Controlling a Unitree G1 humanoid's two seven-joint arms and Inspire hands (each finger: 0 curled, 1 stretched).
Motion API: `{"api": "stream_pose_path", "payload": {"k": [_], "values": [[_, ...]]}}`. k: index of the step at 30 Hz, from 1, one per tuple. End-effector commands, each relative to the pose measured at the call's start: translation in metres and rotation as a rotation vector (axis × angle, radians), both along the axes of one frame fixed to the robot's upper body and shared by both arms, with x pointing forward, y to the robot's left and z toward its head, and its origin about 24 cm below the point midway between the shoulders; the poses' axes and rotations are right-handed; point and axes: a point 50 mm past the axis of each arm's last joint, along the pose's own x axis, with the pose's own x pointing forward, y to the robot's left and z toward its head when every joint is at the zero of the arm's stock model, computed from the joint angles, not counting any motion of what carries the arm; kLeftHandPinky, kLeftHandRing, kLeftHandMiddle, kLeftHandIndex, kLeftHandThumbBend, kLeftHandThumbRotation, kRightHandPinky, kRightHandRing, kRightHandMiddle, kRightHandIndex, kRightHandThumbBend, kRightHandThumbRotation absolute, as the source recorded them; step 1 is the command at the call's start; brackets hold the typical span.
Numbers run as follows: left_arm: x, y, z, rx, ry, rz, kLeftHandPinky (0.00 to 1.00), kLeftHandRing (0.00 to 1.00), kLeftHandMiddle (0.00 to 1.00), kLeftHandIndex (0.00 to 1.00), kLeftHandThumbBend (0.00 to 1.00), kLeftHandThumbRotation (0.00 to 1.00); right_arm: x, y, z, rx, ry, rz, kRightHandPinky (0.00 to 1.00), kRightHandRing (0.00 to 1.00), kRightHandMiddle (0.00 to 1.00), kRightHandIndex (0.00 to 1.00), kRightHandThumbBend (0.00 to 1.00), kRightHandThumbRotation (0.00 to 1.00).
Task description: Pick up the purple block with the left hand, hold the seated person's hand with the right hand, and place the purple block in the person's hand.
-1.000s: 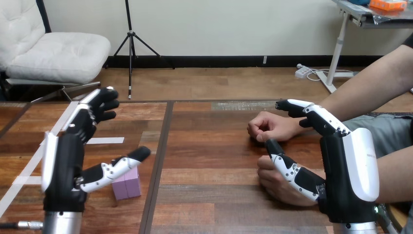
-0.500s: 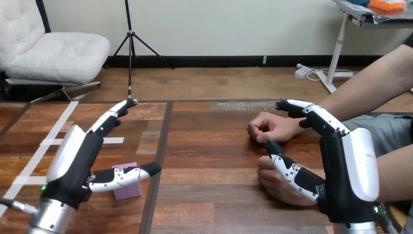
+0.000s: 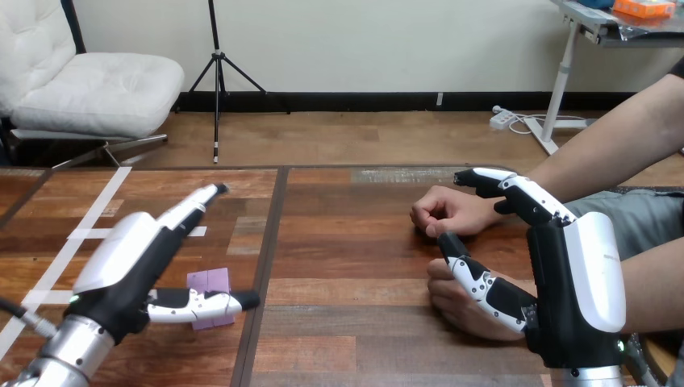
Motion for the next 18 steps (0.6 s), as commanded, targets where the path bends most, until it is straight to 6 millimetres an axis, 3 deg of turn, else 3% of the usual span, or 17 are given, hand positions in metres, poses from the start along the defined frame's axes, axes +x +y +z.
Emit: {"api": "stream_pose_path", "payload": {"k": [1, 18], "values": [[0.0220, -0.0112, 0.0218, 0.059, -0.048, -0.080, 0.85, 0.92, 0.95, 0.96, 0.86, 0.58, 0.0065, 0.0027, 0.0166, 0.011, -0.078, 0.008, 0.61, 0.69, 0.72, 0.68, 0.47, 0.00], [0.0319, -0.0113, 0.0208, 0.156, 0.023, -0.085, 0.84, 0.92, 0.95, 0.96, 0.89, 0.59, 0.0064, 0.0004, 0.0165, 0.009, -0.081, 0.009, 0.60, 0.68, 0.71, 0.68, 0.48, 0.00]]}}
